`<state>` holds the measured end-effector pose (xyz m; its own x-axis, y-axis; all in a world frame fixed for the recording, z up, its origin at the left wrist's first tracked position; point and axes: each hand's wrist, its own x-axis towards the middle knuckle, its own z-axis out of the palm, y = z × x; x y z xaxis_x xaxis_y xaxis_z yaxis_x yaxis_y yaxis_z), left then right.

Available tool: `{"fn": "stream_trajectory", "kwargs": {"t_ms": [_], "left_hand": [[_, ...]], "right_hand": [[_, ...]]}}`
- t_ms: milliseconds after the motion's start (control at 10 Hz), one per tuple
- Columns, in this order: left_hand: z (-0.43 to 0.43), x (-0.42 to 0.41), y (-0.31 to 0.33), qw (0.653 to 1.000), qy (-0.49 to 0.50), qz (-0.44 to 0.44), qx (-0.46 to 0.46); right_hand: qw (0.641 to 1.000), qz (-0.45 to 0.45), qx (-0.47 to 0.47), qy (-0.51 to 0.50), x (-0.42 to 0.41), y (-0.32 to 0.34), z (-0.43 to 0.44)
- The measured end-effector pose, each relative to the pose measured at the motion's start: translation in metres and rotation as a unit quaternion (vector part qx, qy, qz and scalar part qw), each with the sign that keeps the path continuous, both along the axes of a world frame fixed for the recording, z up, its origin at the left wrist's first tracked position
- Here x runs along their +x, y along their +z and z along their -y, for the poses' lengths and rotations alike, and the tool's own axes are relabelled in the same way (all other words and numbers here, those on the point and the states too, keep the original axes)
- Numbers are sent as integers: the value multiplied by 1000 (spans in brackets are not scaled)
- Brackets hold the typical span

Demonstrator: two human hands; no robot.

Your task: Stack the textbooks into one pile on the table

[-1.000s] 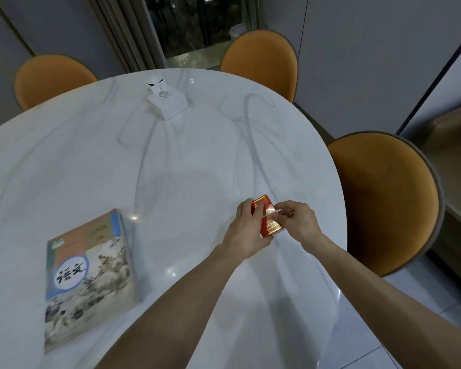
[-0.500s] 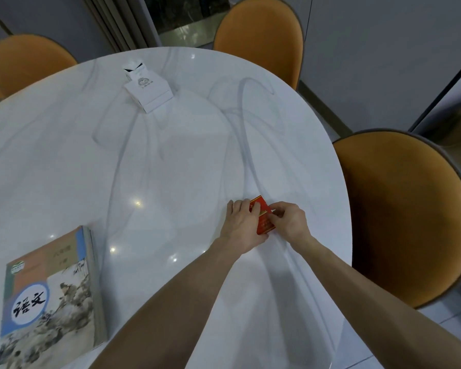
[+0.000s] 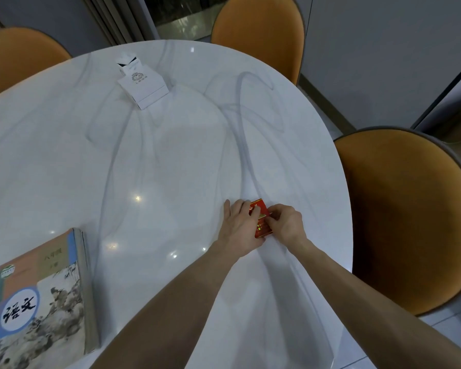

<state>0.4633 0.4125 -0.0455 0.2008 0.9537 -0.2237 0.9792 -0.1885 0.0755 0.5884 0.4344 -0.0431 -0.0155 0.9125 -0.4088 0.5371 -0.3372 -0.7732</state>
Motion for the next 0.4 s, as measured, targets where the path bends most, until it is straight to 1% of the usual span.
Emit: {"fn": "stream_trajectory", "kwargs": {"t_ms": [200,300,400], "left_hand": [[1,3,-2,1000,11,-1,-10],[5,3,3,999,18,11,-30],[7,3,8,999,34,37,-11]], "right_hand": [[999,29,9,11,-1,-5,-1],[998,54,-3,29,-3,-2,-1],[997,70,-11,22,-1,0,-2]]}}
